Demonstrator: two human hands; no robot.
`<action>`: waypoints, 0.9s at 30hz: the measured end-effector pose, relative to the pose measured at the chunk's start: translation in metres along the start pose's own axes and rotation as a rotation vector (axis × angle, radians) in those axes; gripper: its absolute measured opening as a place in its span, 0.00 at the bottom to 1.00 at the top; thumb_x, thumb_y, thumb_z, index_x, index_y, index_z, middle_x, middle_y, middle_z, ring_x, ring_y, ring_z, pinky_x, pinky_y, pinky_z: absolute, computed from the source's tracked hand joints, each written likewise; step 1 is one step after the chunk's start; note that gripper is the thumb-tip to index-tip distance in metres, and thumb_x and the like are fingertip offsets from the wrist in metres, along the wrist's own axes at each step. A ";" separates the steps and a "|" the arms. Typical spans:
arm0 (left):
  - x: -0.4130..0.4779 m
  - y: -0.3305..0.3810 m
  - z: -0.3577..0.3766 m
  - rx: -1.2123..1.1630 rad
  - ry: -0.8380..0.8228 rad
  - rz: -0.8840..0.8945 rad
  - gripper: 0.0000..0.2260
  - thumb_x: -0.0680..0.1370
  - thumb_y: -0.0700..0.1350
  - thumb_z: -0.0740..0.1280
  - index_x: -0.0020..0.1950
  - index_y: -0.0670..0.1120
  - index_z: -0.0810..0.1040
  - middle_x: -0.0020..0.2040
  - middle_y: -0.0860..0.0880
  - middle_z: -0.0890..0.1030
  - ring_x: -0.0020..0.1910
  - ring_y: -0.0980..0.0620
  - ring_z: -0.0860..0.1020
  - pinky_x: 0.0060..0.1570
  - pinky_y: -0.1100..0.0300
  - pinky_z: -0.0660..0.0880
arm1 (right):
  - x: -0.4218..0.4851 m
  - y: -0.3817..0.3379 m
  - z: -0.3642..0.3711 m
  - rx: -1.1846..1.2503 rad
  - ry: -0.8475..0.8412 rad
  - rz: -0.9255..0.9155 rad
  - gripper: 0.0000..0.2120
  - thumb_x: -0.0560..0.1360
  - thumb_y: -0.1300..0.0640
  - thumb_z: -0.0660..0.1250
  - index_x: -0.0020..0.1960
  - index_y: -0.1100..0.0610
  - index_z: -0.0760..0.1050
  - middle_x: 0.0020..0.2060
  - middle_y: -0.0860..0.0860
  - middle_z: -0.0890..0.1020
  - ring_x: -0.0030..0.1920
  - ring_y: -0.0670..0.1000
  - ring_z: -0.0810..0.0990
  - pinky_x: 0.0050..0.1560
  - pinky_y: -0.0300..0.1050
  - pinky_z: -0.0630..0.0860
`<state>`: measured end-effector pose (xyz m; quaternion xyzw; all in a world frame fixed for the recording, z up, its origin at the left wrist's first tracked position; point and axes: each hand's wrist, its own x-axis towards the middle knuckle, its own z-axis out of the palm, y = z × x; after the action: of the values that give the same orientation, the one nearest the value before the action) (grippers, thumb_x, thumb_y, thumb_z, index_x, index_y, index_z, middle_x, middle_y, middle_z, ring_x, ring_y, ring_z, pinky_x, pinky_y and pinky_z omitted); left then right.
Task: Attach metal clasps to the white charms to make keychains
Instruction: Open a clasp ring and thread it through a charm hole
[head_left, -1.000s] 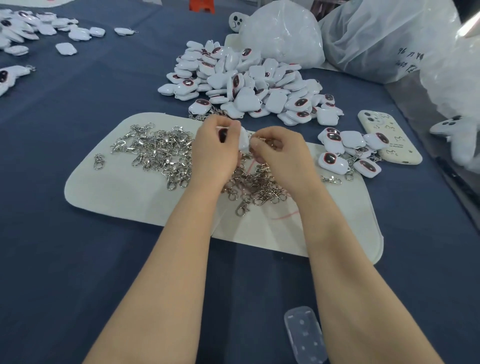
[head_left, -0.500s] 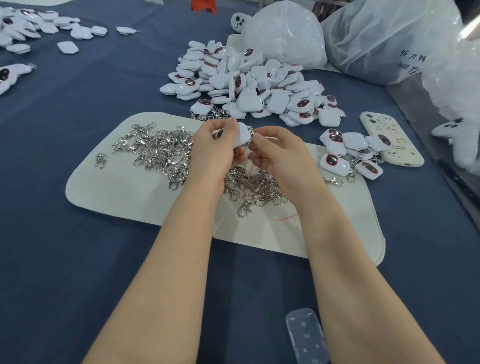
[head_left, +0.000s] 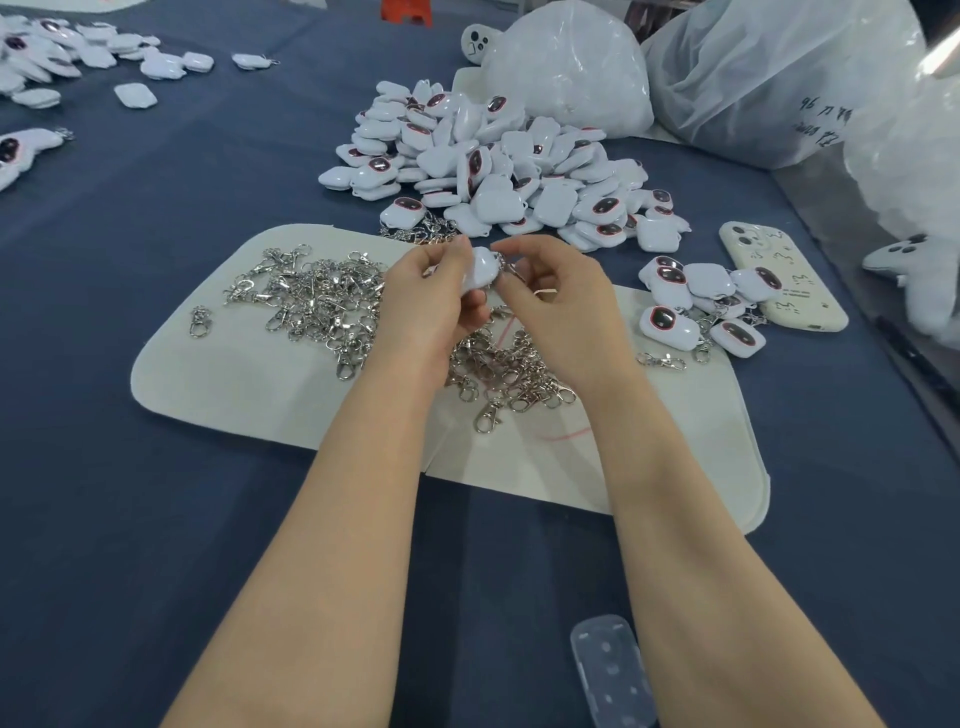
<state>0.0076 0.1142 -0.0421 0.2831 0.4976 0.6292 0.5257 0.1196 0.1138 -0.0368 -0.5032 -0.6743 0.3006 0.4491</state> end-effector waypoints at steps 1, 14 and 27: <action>0.000 0.000 0.000 -0.019 -0.002 -0.010 0.06 0.80 0.45 0.64 0.48 0.43 0.74 0.35 0.48 0.76 0.23 0.59 0.71 0.24 0.67 0.70 | 0.000 0.000 0.001 -0.053 0.034 -0.030 0.08 0.75 0.61 0.66 0.53 0.54 0.79 0.37 0.46 0.78 0.38 0.43 0.75 0.45 0.38 0.73; -0.002 0.002 0.003 0.064 0.021 0.075 0.05 0.80 0.45 0.63 0.49 0.43 0.73 0.38 0.47 0.74 0.21 0.60 0.71 0.24 0.67 0.71 | -0.004 0.002 0.012 -0.137 0.195 -0.091 0.06 0.77 0.60 0.64 0.44 0.60 0.77 0.34 0.50 0.78 0.37 0.50 0.75 0.43 0.42 0.71; -0.002 0.005 -0.001 0.057 0.001 0.021 0.04 0.79 0.44 0.64 0.47 0.44 0.74 0.34 0.49 0.74 0.21 0.60 0.71 0.23 0.68 0.69 | 0.000 0.000 0.001 0.295 0.012 0.079 0.09 0.81 0.62 0.58 0.54 0.57 0.77 0.35 0.49 0.80 0.35 0.44 0.80 0.39 0.38 0.76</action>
<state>0.0055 0.1123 -0.0372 0.3030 0.5127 0.6202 0.5105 0.1187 0.1139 -0.0369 -0.4599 -0.5997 0.4107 0.5101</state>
